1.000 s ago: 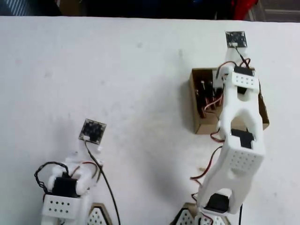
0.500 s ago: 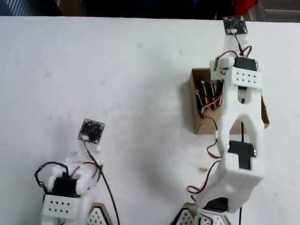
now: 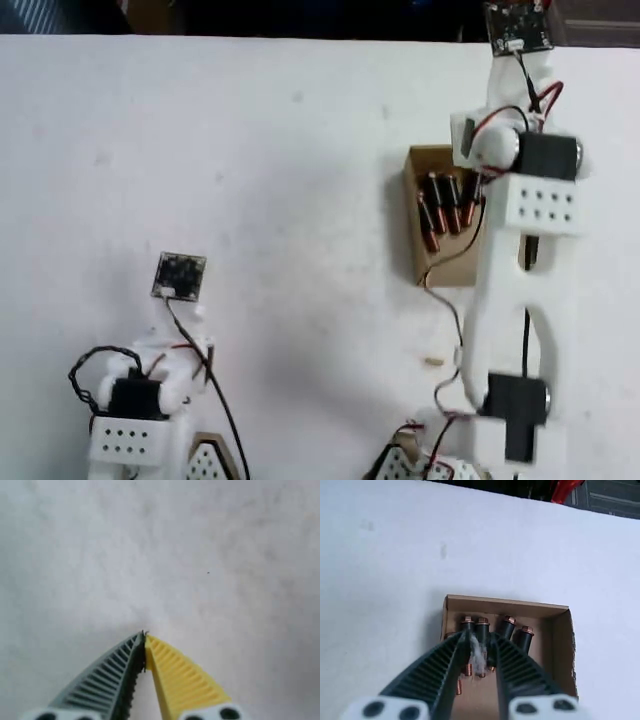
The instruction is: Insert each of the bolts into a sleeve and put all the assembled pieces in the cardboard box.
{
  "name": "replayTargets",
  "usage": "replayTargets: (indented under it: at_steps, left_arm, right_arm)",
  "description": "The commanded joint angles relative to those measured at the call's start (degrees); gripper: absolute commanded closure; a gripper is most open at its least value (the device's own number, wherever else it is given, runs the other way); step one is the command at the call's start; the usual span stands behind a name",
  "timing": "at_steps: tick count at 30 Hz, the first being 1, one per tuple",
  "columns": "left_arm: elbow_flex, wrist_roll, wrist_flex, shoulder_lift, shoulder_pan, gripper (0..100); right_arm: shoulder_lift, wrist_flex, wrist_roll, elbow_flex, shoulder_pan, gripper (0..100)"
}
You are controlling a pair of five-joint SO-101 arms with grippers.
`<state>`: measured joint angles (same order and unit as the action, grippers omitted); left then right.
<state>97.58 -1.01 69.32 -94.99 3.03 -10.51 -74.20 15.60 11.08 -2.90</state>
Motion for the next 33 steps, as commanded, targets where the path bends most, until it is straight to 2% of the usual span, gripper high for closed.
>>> replayTargets:
  at_steps: [1, 10, 17, 24, 28, 33]
  left_arm:
    - [-1.93, 0.53, 0.26, 0.31, 0.66, 98]
    - [-1.93, 0.53, 0.26, 0.31, 0.66, 98]
    - [-1.93, 0.53, 0.26, 0.31, 0.66, 98]
    - [-1.93, 0.53, 0.26, 0.31, 0.66, 98]
    - [-1.93, 0.53, 0.26, 0.31, 0.66, 98]
    - [-1.93, 0.7, 0.26, 0.31, 0.66, 98]
  right_arm:
    - [-7.16, -4.44, 0.53, 2.29, 2.59, 95.7]
    - [-14.64, -15.52, 0.53, 2.29, 10.24, 95.7]
    - [-17.54, -23.16, 0.53, 2.29, 12.26, 95.7]
    - [-24.13, -23.87, 0.44, -2.46, 16.92, 95.7]
    - [-33.8, -23.6, 0.44, -9.76, 21.14, 95.7]
    - [-48.4, -22.02, 0.44, -19.6, 22.55, 95.7]
